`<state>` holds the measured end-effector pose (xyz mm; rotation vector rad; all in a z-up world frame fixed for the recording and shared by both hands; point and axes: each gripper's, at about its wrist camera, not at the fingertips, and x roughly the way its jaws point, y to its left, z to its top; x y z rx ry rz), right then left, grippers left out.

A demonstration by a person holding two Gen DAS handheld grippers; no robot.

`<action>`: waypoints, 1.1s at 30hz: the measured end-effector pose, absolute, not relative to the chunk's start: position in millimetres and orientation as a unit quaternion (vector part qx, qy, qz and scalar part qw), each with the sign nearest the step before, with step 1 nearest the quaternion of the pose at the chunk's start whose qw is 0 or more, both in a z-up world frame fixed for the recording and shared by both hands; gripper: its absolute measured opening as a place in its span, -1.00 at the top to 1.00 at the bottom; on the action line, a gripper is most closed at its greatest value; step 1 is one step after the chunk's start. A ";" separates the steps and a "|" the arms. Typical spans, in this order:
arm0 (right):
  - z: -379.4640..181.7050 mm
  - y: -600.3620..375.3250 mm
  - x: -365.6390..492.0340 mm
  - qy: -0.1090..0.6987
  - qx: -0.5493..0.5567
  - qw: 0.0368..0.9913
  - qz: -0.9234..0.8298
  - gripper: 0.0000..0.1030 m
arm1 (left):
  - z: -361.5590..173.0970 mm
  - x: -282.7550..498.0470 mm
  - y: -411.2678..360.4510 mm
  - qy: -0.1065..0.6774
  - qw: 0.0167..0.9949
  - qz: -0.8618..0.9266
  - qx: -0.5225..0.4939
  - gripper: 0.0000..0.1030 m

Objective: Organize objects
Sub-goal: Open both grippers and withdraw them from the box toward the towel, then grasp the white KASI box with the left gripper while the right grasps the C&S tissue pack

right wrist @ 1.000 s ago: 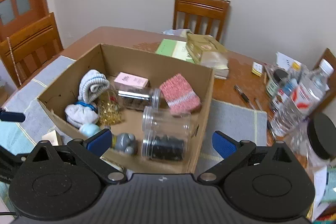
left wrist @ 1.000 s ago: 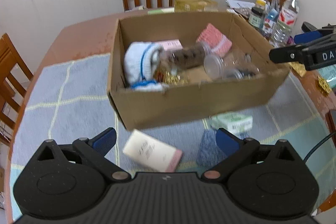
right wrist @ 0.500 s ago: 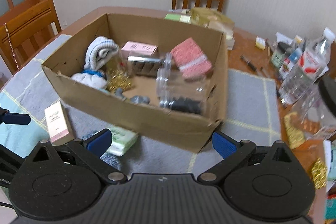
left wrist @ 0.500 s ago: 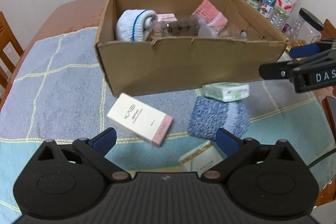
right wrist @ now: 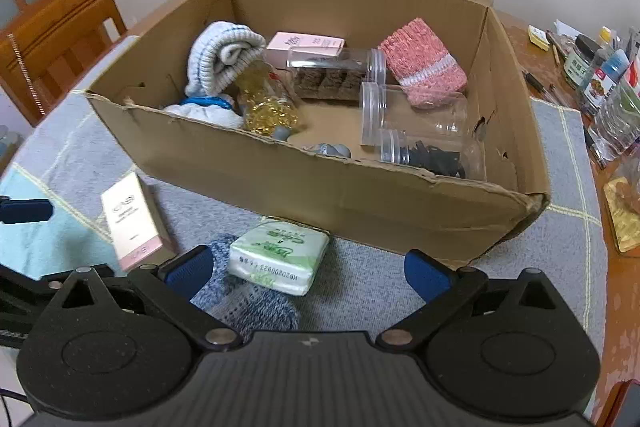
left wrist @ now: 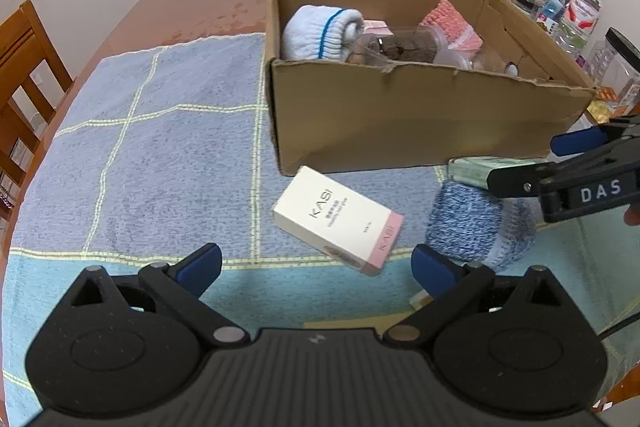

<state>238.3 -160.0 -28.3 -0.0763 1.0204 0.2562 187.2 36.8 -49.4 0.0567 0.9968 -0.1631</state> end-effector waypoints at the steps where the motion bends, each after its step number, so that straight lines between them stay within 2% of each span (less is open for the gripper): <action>1: -29.7 -159.5 239.2 0.488 -0.037 0.864 0.117 -1.00 | -50.1 188.1 38.4 0.479 0.874 -0.079 0.026 -0.95; 20: -43.5 -217.1 225.2 0.515 -0.019 0.857 -0.001 -1.00 | -49.6 197.6 39.5 0.473 0.870 -0.138 0.034 -0.95; 24: -41.0 -211.8 227.5 0.513 0.013 0.858 0.010 -1.00 | -50.3 199.1 41.0 0.474 0.869 -0.140 0.032 -0.95; 33: -57.7 -192.3 248.8 0.513 0.010 0.858 0.003 -1.00 | -48.8 198.3 47.0 0.469 0.872 -0.137 0.038 -0.95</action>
